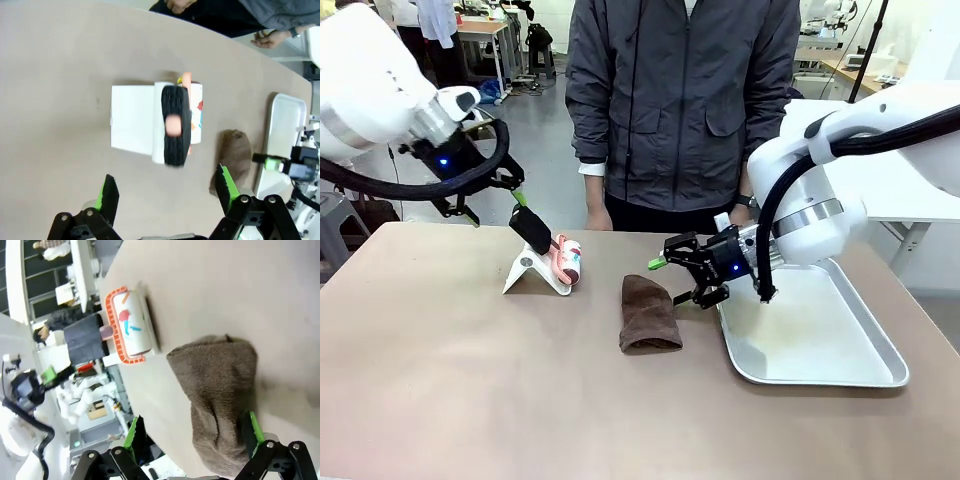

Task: Clean the surface of the table.
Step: Return the Lint Roller and towel to their original positions.

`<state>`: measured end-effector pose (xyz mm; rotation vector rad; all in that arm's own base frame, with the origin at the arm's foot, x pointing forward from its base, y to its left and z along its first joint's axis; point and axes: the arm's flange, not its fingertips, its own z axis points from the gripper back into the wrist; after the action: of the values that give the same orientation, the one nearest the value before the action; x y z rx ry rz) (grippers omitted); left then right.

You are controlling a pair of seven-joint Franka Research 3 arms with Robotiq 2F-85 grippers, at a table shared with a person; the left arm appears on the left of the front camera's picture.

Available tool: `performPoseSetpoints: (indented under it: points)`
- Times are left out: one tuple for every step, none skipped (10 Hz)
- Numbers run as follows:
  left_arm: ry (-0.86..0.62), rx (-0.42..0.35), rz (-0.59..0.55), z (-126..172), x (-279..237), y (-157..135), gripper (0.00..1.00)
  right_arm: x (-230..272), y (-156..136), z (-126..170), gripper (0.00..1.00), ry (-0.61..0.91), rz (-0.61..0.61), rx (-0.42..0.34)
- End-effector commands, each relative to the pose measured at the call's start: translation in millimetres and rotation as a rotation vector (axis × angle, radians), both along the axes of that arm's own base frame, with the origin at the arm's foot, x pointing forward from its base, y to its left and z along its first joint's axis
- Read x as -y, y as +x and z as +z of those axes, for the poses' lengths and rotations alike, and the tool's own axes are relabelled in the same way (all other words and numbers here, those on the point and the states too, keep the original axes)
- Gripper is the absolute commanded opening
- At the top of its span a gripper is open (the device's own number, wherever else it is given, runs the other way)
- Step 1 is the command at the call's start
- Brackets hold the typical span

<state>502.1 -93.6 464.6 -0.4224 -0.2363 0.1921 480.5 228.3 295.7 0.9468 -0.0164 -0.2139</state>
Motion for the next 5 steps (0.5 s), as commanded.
performPoseSetpoints:
  points:
    - [-0.051,0.084,0.022,9.3,-12.9,-49.2,1.00,8.4,-15.4,25.8,1.00,-0.176,-0.060,0.061]
    - [-0.074,0.125,0.002,14.5,-14.8,-69.0,1.00,14.9,-26.5,42.9,1.00,-0.260,-0.053,0.128]
    - [-0.092,0.163,-0.031,14.4,-17.4,-81.1,1.00,19.5,-33.2,52.2,1.00,-0.258,-0.030,0.146]
    - [-0.152,0.204,-0.085,11.1,-22.9,-104.0,1.00,30.3,-43.1,62.0,1.00,-0.179,-0.008,0.152]
    - [-0.228,0.241,-0.252,4.7,-31.5,-130.1,1.00,44.2,-55.2,66.0,1.00,-0.037,0.036,0.129]
